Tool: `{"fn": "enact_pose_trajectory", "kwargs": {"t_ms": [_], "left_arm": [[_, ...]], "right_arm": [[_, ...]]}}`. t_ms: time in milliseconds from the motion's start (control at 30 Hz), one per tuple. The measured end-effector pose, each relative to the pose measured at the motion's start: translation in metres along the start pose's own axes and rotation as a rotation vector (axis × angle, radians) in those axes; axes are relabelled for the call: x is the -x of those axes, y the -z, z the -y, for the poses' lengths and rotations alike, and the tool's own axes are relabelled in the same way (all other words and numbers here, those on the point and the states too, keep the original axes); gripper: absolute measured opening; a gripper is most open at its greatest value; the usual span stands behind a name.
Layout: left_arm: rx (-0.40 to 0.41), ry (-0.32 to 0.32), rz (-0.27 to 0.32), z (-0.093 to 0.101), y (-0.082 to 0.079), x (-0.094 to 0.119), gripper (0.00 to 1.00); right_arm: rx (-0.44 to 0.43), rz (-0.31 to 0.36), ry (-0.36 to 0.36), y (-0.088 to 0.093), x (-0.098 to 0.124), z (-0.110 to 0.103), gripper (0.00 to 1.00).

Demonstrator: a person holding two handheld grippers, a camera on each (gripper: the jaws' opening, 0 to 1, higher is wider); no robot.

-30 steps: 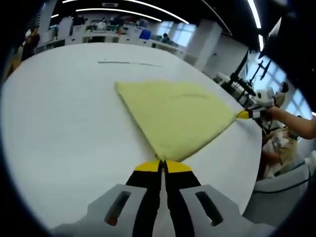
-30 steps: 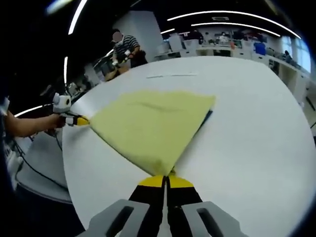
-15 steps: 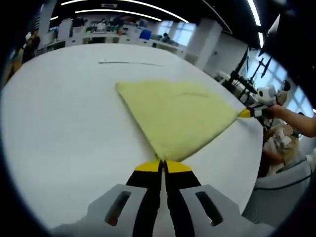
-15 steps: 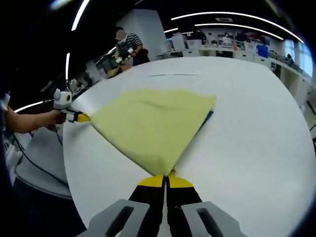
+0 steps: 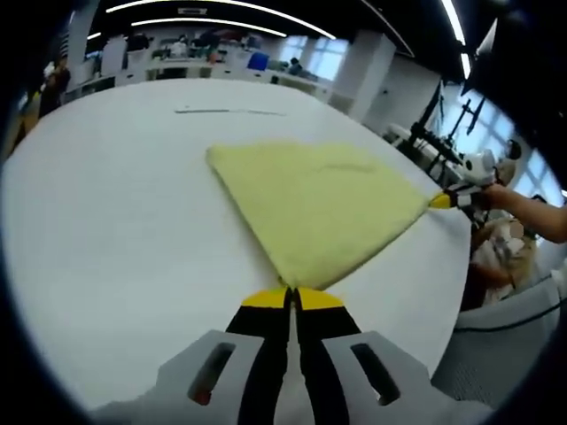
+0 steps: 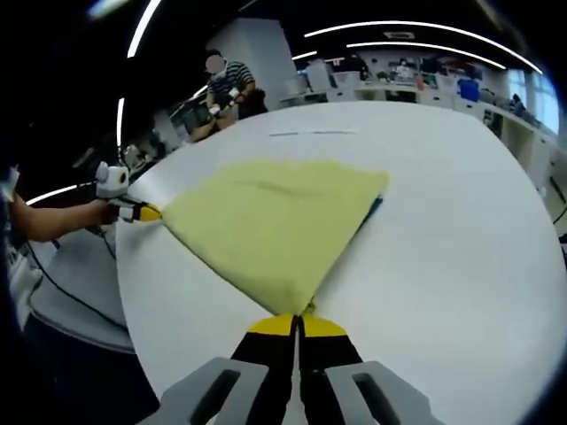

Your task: Fold the garment on the visible template until the final outline fits inside the template.

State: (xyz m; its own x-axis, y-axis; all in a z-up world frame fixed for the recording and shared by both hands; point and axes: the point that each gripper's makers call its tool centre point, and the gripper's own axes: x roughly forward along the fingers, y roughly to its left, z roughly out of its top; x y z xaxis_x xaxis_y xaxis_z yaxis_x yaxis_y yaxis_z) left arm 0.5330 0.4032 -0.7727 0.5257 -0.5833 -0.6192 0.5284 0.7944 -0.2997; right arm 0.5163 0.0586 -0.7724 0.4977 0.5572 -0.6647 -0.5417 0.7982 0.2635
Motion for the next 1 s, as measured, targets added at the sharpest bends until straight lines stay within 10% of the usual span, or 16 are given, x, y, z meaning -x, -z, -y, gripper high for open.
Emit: {"fn": "enact_pose_trajectory", "kwargs": {"t_ms": [1000], "left_arm": [[-0.012,-0.013,0.02,0.002,0.008,0.013,0.02]], "right_arm": [[-0.003,-0.006,-0.013,0.008,0.007,-0.015,0.0]]}}
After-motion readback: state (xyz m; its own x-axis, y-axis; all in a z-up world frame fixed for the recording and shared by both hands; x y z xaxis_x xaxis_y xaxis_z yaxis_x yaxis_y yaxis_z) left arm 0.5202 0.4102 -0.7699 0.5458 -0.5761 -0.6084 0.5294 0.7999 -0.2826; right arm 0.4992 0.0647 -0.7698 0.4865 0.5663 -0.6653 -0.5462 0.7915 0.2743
